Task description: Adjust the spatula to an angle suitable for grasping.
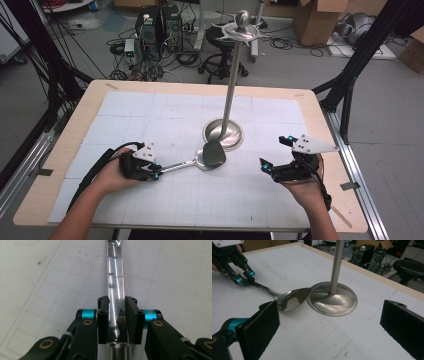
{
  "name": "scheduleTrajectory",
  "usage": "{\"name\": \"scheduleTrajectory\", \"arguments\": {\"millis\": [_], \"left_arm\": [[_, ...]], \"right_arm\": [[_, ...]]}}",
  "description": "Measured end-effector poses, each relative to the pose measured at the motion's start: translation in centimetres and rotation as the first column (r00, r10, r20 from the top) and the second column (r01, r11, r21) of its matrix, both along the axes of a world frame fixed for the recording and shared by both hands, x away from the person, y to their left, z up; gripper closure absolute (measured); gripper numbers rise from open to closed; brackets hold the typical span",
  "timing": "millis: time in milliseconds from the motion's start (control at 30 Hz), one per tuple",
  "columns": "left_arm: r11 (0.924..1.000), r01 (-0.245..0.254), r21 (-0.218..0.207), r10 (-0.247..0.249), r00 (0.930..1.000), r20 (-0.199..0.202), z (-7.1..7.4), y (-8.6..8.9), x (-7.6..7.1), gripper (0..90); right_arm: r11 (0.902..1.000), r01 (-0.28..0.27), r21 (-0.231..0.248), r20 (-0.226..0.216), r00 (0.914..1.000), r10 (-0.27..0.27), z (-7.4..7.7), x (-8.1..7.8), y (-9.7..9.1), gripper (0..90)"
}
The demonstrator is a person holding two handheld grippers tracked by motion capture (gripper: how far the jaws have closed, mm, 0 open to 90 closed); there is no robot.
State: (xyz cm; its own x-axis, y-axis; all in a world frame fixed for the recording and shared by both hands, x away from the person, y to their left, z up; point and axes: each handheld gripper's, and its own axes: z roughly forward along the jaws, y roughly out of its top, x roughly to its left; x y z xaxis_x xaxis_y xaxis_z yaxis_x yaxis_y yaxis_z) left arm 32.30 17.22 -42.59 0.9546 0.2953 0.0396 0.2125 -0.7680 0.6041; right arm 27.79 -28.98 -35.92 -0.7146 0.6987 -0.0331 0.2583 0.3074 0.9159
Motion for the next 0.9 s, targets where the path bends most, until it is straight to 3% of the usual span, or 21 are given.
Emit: {"name": "scheduleTrajectory", "arguments": {"millis": [200,367,500,900], "left_arm": [[0.9981,0.061,0.003,-0.061,0.9981,-0.005,0.0,-1.9,0.4,73.7],[0.9961,0.086,-0.02,-0.086,0.9963,0.003,-0.2,-2.7,0.9,73.7],[0.9948,0.102,0.007,-0.102,0.9947,0.013,0.2,-3.9,1.2,73.7],[0.9879,0.154,0.014,-0.155,0.9878,0.017,0.6,-7.6,1.8,73.7]], "right_arm": [[0.9998,0.022,-0.003,-0.001,0.9998,-0.022,-0.1,-0.7,-0.9,1.4],[0.999,0.044,0.003,-0.009,0.999,-0.044,-0.1,-1.1,-1.7,1.3],[0.9989,0.046,0.001,-0.001,0.9989,-0.046,0.1,-1.4,-2.0,1.4],[0.9985,0.054,0.0,-0.005,0.9985,-0.054,0.0,-1.6,-2.2,1.4]]}}
